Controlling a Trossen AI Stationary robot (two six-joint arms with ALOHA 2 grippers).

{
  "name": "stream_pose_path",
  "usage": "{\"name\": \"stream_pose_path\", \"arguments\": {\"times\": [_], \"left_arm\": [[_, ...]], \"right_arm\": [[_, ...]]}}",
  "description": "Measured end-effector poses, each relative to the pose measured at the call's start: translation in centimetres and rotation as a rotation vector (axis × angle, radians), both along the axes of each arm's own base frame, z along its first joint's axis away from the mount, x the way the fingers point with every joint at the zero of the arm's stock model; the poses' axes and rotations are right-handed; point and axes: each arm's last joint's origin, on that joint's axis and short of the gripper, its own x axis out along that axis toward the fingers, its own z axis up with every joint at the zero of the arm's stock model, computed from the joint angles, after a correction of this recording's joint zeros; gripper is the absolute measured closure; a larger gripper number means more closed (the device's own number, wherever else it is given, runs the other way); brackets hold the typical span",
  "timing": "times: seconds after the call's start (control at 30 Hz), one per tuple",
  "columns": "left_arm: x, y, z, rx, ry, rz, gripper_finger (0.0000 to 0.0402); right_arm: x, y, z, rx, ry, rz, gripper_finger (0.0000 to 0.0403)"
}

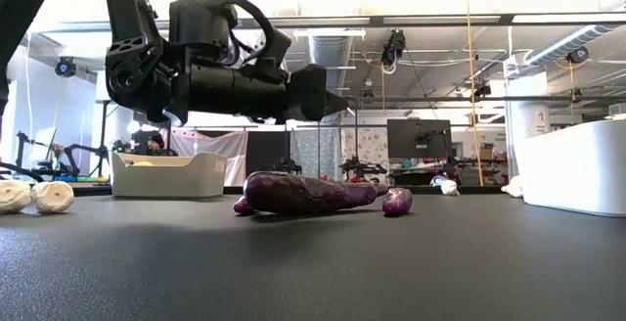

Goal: Sort produce into baskets
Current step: Put the middle right garlic into the middle right white bin

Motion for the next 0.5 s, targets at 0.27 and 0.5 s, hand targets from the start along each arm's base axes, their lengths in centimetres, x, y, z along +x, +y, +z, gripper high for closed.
{"name": "stream_pose_path", "arguments": {"times": [0.27, 0.5], "left_arm": [[0.00, 0.00, -0.04, 0.000, 0.005, 0.000, 0.0119], [0.00, 0.00, -0.05, 0.000, 0.006, 0.000, 0.0119]], "right_arm": [[-0.67, 0.13, -0.53, -0.095, 0.051, -0.067, 0.0035], [-0.93, 0.32, -0.61, -0.112, 0.055, -0.069, 0.0081]]}}
